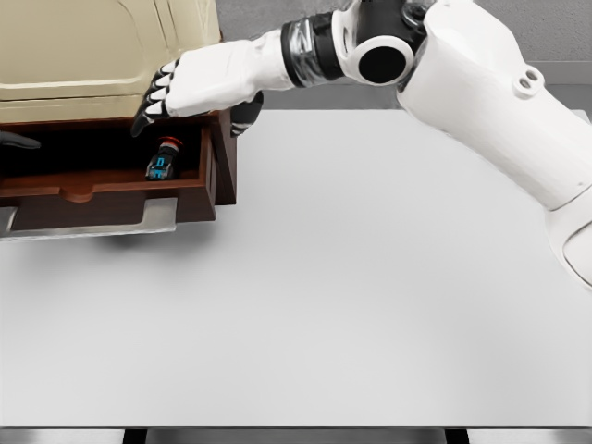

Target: Open the cabinet drawer with left arm, and place a switch into the drawer with right arm

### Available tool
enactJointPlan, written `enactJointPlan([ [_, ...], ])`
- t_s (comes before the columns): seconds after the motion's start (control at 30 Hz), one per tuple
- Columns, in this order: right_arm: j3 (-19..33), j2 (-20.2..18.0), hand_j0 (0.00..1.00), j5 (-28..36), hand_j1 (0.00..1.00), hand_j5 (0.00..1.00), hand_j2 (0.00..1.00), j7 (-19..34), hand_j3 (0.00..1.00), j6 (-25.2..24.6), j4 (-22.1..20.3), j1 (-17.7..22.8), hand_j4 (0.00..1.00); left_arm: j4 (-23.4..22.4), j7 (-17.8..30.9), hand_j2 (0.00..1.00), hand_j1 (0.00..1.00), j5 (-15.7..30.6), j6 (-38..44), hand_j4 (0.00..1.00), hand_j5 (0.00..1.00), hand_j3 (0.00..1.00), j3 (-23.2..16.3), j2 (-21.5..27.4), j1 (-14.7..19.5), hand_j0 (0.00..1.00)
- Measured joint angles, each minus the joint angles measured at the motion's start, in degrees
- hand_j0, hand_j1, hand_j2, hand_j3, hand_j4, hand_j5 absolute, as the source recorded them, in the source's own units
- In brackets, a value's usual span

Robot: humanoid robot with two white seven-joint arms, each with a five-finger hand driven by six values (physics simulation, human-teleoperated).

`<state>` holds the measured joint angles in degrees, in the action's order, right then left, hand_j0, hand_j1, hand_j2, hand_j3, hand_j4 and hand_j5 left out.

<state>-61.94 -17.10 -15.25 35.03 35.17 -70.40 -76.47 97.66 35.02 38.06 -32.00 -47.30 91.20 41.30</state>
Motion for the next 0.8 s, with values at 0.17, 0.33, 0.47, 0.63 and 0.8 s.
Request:
enactJointPlan([
  [0.17,4.58,-25.75,1.00,0.74,1.00,1.00,1.00,-0.03,1.00,-0.15,-12.82,15.32,1.00,2.50,0.00,1.00,1.00,-0.60,-2.02,1.00,1.00,1.00,1.51,-3.80,1.81,1.00],
  [0.33,14.37,-35.86,1.00,0.74,1.00,1.00,1.00,0.01,1.00,0.04,-15.77,25.58,1.00,3.18,-0.01,1.00,1.00,-0.64,-2.95,1.00,1.00,1.00,2.76,-9.85,3.00,1.00],
  [0.47,16.84,-39.97,1.00,0.98,1.00,1.00,1.00,0.00,1.00,-0.01,-16.10,25.67,1.00,3.30,0.00,1.00,1.00,-0.71,-3.11,1.00,1.00,1.00,2.96,-15.18,3.17,1.00],
  [0.63,17.37,-41.89,1.00,1.07,1.00,1.00,1.00,0.00,1.00,-0.02,-16.16,26.11,1.00,3.35,0.00,1.00,1.00,-0.74,-3.16,1.00,1.00,1.00,3.01,-19.72,3.79,1.00],
  [0.8,17.18,-42.33,1.00,1.10,1.00,1.00,1.00,0.00,1.00,-0.02,-16.17,26.11,1.00,3.34,0.00,1.00,1.00,-0.89,-3.17,1.00,1.00,1.00,2.93,-21.35,3.70,1.00],
])
